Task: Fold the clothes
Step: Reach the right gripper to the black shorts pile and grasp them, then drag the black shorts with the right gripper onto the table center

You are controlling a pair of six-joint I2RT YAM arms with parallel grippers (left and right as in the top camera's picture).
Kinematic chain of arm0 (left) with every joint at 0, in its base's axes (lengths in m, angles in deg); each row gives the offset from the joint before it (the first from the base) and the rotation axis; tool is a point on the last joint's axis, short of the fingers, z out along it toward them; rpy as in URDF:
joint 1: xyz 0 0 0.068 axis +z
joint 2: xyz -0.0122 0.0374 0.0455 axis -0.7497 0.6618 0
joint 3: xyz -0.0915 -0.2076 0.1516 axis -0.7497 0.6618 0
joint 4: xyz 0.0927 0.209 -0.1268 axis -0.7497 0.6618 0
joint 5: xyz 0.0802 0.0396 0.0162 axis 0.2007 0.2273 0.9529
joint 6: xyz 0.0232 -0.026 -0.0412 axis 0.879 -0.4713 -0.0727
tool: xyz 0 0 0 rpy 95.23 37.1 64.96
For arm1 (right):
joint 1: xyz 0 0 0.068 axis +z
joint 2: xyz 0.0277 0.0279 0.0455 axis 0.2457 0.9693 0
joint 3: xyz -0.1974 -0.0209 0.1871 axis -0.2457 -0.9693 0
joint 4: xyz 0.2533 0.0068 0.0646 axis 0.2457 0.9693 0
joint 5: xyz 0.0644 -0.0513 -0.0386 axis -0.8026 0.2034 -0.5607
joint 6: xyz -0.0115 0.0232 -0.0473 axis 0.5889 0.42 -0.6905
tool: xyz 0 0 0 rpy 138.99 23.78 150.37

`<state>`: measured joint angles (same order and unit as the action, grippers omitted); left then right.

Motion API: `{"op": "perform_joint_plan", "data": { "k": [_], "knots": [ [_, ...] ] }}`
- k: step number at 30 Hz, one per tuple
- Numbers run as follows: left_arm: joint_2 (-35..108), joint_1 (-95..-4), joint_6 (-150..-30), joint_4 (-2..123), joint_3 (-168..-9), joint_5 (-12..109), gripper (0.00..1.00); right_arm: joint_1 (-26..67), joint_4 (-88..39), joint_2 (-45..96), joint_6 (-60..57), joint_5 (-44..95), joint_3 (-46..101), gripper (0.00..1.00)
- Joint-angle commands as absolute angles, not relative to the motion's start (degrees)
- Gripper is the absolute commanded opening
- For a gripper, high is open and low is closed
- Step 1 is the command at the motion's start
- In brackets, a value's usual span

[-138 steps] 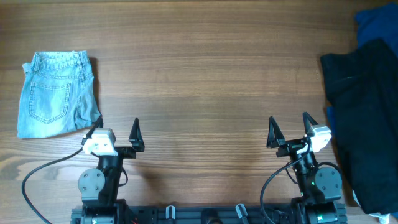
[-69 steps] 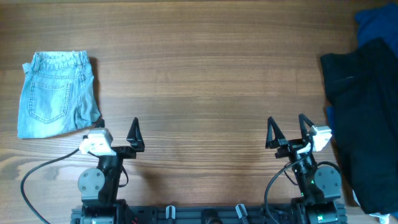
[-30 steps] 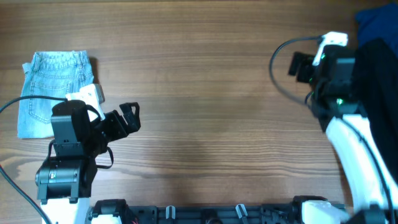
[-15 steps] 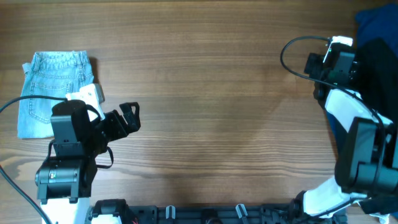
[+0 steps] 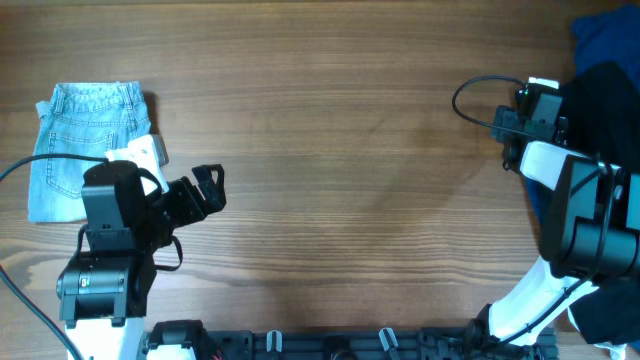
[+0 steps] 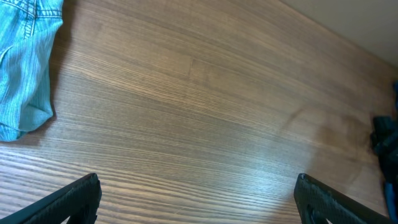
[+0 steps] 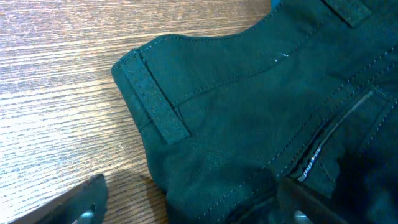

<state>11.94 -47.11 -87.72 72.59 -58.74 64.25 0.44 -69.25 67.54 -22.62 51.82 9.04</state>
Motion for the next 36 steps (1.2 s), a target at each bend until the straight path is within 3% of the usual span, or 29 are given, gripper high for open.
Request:
{"op": "perform_joint_plan", "data": {
  "k": [1,4,14,17,23,29,36],
  "knots": [
    [11.85,-47.37,-88.24,72.44,-59.92,64.17,1.00,0.24,-69.88,68.87,-22.75,53.26,9.69,0.79],
    [11.85,-47.37,-88.24,72.44,-59.92,64.17,1.00,-0.04,-70.06,68.87,-22.69,53.24,9.69,0.70],
    [11.85,-47.37,-88.24,72.44,-59.92,64.17,1.00,-2.75,-71.59,68.87,-17.86,53.19,9.69,0.52],
    [11.85,-47.37,-88.24,72.44,-59.92,64.17,1.00,-2.79,-71.70,68.87,-17.81,53.17,9.69,0.40],
    [11.85,-47.37,-88.24,72.44,-59.92,64.17,1.00,-2.79,-71.98,68.87,-17.81,53.13,9.69,0.04],
    [11.85,-47.37,-88.24,72.42,-59.92,64.17,1.00,-2.57,-71.94,65.40,-18.08,50.64,9.80,0.04],
    [11.85,-47.37,-88.22,72.37,-59.92,64.19,1.00,0.07,-69.62,47.63,-19.74,36.52,13.50,0.04]
  ]
}}
